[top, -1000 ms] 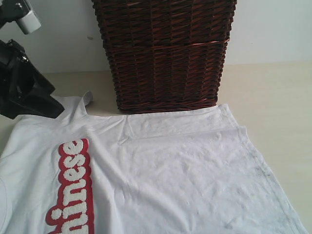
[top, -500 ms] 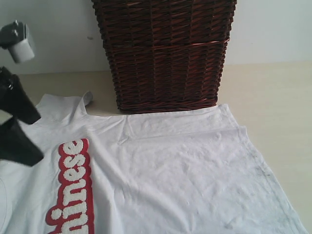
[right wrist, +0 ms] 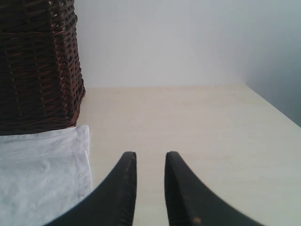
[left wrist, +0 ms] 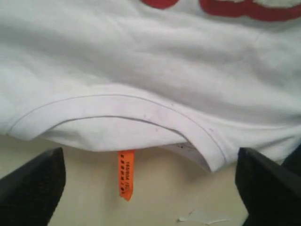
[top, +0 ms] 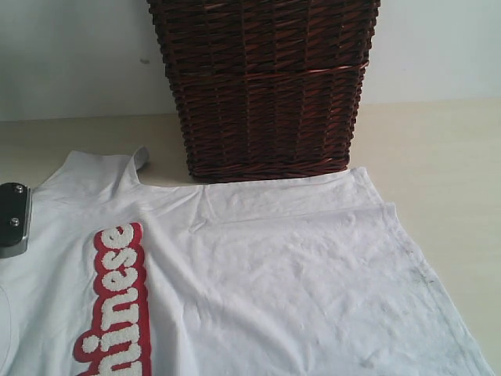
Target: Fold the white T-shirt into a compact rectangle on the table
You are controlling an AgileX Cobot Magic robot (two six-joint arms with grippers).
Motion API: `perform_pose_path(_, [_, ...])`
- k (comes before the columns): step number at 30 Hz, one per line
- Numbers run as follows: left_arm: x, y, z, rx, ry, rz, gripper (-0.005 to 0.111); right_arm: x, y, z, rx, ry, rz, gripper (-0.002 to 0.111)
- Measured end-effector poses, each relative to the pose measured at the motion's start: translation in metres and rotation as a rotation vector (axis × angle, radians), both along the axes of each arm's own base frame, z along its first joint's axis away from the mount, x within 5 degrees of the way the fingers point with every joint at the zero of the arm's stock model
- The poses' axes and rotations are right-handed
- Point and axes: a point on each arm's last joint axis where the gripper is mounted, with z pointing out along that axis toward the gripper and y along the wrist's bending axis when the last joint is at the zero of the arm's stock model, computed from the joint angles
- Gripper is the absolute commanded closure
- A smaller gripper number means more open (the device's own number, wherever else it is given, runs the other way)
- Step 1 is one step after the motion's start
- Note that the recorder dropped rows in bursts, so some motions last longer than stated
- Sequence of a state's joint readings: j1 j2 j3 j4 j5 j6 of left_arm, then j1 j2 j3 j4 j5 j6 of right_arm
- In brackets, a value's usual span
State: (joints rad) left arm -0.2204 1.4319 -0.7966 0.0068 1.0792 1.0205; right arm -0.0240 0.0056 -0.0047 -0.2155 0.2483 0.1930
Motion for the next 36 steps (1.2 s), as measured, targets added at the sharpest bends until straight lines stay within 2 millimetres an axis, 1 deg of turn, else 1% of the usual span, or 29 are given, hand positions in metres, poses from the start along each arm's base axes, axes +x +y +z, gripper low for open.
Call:
perform_pose_path(4, [-0.003, 0.001, -0.014, 0.004, -0.013, -0.005, 0.014, 0.0, 0.0, 0.0, 0.0, 0.0, 0.0, 0.085])
perform_pose_path(8, [-0.004, 0.004, -0.031, 0.01, -0.123, -0.037, 0.014, 0.0, 0.0, 0.0, 0.0, 0.0, 0.0, 0.085])
perform_pose_path(11, [-0.003, 0.007, -0.039, 0.028, -0.197, -0.08, 0.014, 0.0, 0.0, 0.0, 0.0, 0.0, 0.0, 0.085])
perform_pose_path(14, [-0.007, 0.009, -0.045, 0.043, -0.21, -0.108, 0.014, 0.0, 0.0, 0.0, 0.0, 0.0, 0.0, 0.085])
perform_pose_path(19, [-0.011, 0.011, -0.062, 0.064, -0.144, -0.127, 0.014, 0.0, 0.0, 0.0, 0.0, 0.0, 0.0, 0.085])
perform_pose_path(28, [-0.009, 0.011, -0.09, 0.082, -0.019, -0.174, 0.014, 0.0, 0.0, 0.0, 0.0, 0.0, 0.0, 0.085])
perform_pose_path(34, [-0.007, 0.011, -0.098, 0.09, 0.027, -0.183, 0.014, 0.0, 0.0, 0.0, 0.0, 0.0, 0.0, 0.085])
perform_pose_path(36, [-0.006, 0.01, -0.098, 0.092, 0.03, -0.188, 0.019, 0.0, 0.0, 0.0, 0.0, 0.0, 0.0, 0.085])
